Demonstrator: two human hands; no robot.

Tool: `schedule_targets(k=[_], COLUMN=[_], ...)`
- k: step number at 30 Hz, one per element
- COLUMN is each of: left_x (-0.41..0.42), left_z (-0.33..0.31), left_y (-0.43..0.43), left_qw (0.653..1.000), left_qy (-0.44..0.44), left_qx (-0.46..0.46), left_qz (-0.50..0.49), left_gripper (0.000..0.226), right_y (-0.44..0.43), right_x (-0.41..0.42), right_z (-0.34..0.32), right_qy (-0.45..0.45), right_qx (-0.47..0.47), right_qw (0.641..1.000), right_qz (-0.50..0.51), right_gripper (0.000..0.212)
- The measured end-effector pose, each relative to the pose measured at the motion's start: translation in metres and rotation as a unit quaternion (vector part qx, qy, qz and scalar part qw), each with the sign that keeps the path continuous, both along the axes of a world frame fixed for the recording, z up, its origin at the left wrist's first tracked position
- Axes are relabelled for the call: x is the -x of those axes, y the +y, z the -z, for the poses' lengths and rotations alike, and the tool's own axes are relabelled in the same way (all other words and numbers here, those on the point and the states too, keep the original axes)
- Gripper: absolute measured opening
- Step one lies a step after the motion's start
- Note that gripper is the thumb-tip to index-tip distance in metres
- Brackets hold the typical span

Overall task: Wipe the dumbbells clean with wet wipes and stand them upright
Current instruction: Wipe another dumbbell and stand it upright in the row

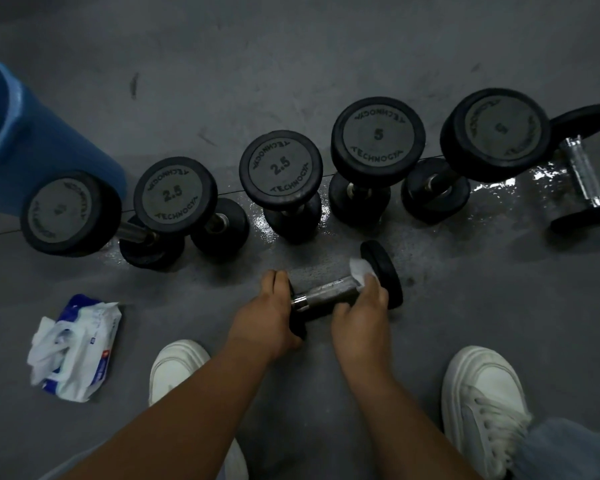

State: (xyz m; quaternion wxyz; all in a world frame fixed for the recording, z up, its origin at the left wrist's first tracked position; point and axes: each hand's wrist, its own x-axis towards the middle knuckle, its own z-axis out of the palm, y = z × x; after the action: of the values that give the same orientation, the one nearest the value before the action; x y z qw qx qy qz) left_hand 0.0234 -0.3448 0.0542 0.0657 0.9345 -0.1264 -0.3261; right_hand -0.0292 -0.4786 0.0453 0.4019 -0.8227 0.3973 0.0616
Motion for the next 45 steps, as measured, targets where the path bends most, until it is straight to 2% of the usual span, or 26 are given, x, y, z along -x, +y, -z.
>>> schedule_targets(k=[1, 4, 5, 7, 10, 12, 15, 18, 20, 26, 30, 34, 36, 38, 40, 45], left_x=[0.0, -0.001, -0.001, 0.0, 0.002, 0.0, 0.0, 0.0, 0.001, 0.0, 0.001, 0.0, 0.0, 0.002, 0.002, 0.002], left_z=[0.0, 0.002, 0.002, 0.001, 0.002, 0.004, 0.004, 0.003, 0.003, 0.006, 0.003, 0.002, 0.003, 0.003, 0.004, 0.005], left_y=[0.0, 0.001, 0.002, 0.001, 0.001, 0.001, 0.002, 0.002, 0.001, 0.003, 0.001, 0.001, 0.002, 0.002, 0.001, 0.002], left_qw=[1.0, 1.0, 1.0, 1.0, 1.0, 1.0, 1.0, 1.0, 1.0, 1.0, 1.0, 1.0, 1.0, 1.0, 1.0, 1.0], left_qy=[0.0, 0.0, 0.001, 0.0, -0.005, -0.007, -0.002, -0.006, -0.006, -0.013, -0.005, -0.002, -0.007, -0.01, -0.008, -0.007], left_qx=[0.003, 0.01, 0.009, 0.009, 0.015, 0.017, 0.01, 0.006, 0.014, 0.014, 0.012, 0.006, 0.007, 0.011, 0.015, 0.011], left_qz=[-0.001, -0.003, -0.003, -0.007, -0.008, -0.005, -0.007, -0.001, -0.005, -0.005, -0.003, -0.007, -0.008, -0.007, -0.007, -0.007], left_gripper=[0.1, 0.095, 0.095, 0.096, 0.1, 0.101, 0.103, 0.106, 0.102, 0.098, 0.103, 0.102, 0.101, 0.1, 0.098, 0.1], right_y=[-0.001, -0.004, -0.005, -0.01, -0.02, -0.025, -0.02, -0.017, -0.019, 0.002, -0.012, -0.007, -0.007, -0.008, -0.009, -0.005], right_x=[0.003, -0.005, -0.014, -0.032, -0.026, -0.011, -0.013, -0.022, -0.011, -0.005, 0.007, -0.012, -0.028, -0.021, 0.003, -0.001], right_z=[-0.003, -0.018, -0.02, -0.014, -0.012, -0.015, -0.018, -0.015, -0.014, -0.015, -0.009, -0.014, -0.007, -0.001, -0.001, 0.006], right_qy=[-0.004, -0.096, -0.095, -0.016, 0.138, 0.145, 0.105, 0.123, 0.125, 0.062, 0.079, -0.045, -0.054, 0.0, 0.037, -0.061], right_qx=[0.003, 0.008, 0.013, 0.012, -0.002, -0.002, 0.022, 0.034, 0.02, 0.014, 0.047, 0.037, 0.007, -0.018, -0.002, 0.006], right_qw=[1.0, 0.995, 0.995, 0.999, 0.984, 0.982, 0.988, 0.982, 0.984, 0.995, 0.993, 0.997, 0.998, 1.0, 0.999, 0.997], right_qz=[0.009, 0.002, -0.01, -0.044, -0.112, -0.123, -0.107, -0.142, -0.127, -0.08, -0.075, -0.058, -0.042, -0.026, -0.033, -0.047], right_gripper=[0.056, 0.037, 0.03, 0.025, 0.032, 0.03, 0.015, 0.028, 0.04, 0.063, 0.053, 0.039, 0.044, 0.05, 0.052, 0.054])
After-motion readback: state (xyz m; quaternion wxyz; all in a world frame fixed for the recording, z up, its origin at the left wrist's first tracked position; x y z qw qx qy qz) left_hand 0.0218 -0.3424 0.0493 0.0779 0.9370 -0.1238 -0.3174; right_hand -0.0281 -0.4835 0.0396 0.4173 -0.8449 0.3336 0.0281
